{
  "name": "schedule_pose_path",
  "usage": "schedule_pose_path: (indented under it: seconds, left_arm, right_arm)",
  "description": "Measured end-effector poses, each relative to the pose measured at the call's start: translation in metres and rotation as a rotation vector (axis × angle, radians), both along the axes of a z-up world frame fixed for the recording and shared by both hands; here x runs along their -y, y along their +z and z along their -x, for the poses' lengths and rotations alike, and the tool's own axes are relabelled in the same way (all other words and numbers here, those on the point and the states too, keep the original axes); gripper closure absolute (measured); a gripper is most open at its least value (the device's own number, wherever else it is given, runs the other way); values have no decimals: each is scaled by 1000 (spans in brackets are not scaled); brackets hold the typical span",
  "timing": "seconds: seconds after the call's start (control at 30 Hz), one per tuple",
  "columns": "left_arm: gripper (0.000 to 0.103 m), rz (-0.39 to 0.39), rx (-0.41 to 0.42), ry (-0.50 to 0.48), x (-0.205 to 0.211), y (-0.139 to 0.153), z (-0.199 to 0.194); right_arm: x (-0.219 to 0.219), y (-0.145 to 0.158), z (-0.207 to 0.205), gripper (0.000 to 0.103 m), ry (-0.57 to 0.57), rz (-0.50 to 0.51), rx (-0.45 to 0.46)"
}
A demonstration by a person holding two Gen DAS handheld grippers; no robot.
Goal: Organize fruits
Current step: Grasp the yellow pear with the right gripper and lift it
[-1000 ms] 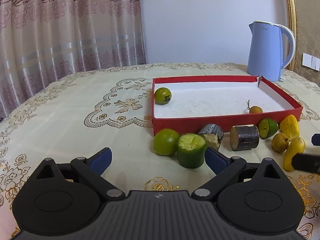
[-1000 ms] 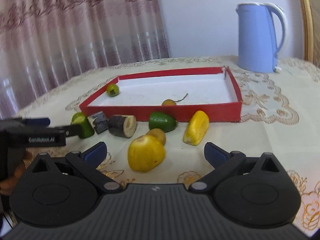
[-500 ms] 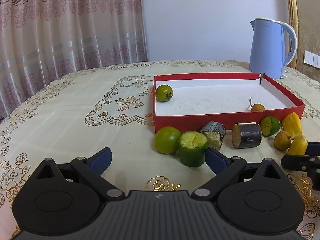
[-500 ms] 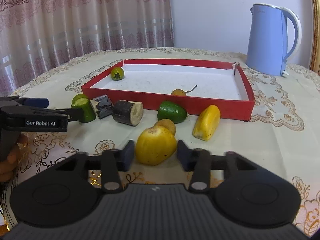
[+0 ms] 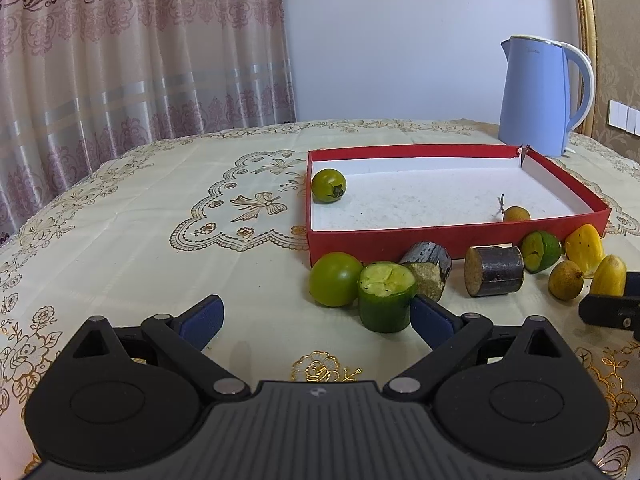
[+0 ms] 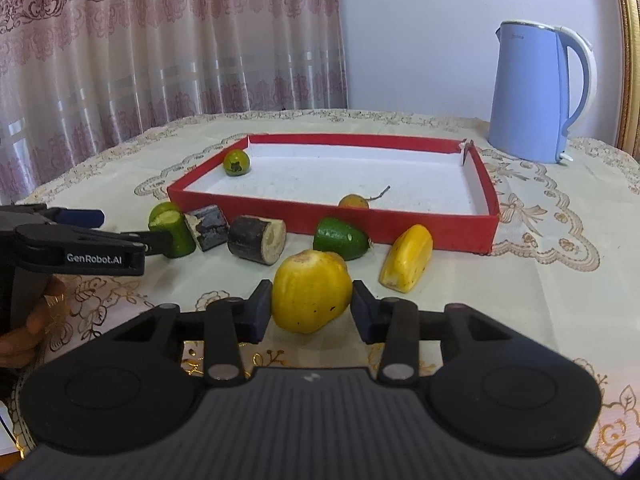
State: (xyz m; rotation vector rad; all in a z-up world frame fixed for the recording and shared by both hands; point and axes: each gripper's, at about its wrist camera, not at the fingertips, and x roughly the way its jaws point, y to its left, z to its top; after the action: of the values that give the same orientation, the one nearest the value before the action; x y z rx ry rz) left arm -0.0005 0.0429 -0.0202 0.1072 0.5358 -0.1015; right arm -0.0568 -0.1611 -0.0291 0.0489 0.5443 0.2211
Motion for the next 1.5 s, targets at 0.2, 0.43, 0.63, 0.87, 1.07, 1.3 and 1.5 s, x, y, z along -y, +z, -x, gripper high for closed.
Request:
schedule_pose_path:
  seconds: [0.2,0.43,0.63,0.87,1.07,1.3,1.5]
  left_arm:
    - [3,-9,10,-45,3,0,2]
    - [6,-43,17,-73,14,0,2]
    - [41,-22,-68,-85,24,-4,-13]
    - [45,39,-74,-58,15,-5,-21]
    - [73,75,-70,-82,12,-5,-21]
    - [73,88,-66,-80,10,-5,-19]
    - [70,49,-61,-76,14,-5,-16]
  right_arm:
    - [6,1,-1,63,-26,-25,8]
    - [5,-3,-5,63,-22,-24,3]
    - [8,-6,-6,63,-27,-41,-6]
    - [8,-6,-6,63,-30,-43,-3]
    - [8,-1,-2,63,-36,-51,18]
    - [9,12,-4,63,-29,-37,40]
    - [17,35,-21,64,-48,7,94]
